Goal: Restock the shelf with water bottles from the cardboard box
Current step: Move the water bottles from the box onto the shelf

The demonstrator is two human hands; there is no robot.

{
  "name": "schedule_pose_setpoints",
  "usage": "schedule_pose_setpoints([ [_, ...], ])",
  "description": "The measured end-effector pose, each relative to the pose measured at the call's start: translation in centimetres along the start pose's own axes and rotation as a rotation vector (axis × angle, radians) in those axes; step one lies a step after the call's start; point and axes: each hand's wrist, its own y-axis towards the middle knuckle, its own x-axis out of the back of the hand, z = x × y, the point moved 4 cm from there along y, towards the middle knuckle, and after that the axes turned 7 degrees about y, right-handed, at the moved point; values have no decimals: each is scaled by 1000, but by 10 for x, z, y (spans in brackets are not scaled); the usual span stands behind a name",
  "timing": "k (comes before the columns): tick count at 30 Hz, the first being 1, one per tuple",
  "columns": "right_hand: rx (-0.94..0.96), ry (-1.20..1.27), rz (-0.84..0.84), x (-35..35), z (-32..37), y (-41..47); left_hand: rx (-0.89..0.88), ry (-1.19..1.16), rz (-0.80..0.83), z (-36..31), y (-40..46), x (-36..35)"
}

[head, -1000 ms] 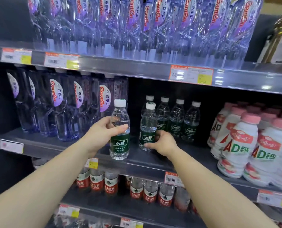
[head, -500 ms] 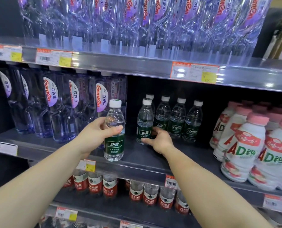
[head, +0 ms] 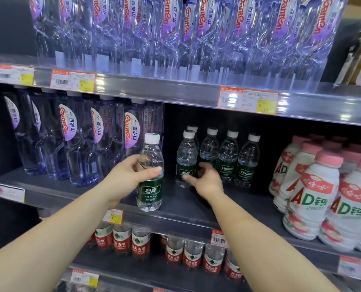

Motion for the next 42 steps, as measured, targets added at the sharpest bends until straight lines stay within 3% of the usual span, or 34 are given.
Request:
schedule_pose_setpoints([
  [2,62,121,24,9,12,-15,-4,-12,-2,-4,-1,-8],
  [5,100,145,392,5,27,-49,-16,-30,-25,-12,4,-29],
  [6,117,85,435,2,26,-56,-21,-35,-28,-14,7,-38],
  [9,197,-95,254,7,21,-57,-21,-1,1,-16,18,-67],
  [13,107,-99,150,32,-5,-48,15,53,80,-12,24,-90],
  [17,37,-124,28,55,-20,-30,97,66,22,3,23,-74],
  [42,3,-126,-25,44,-28,5,99,206,111,38,51,-73],
])
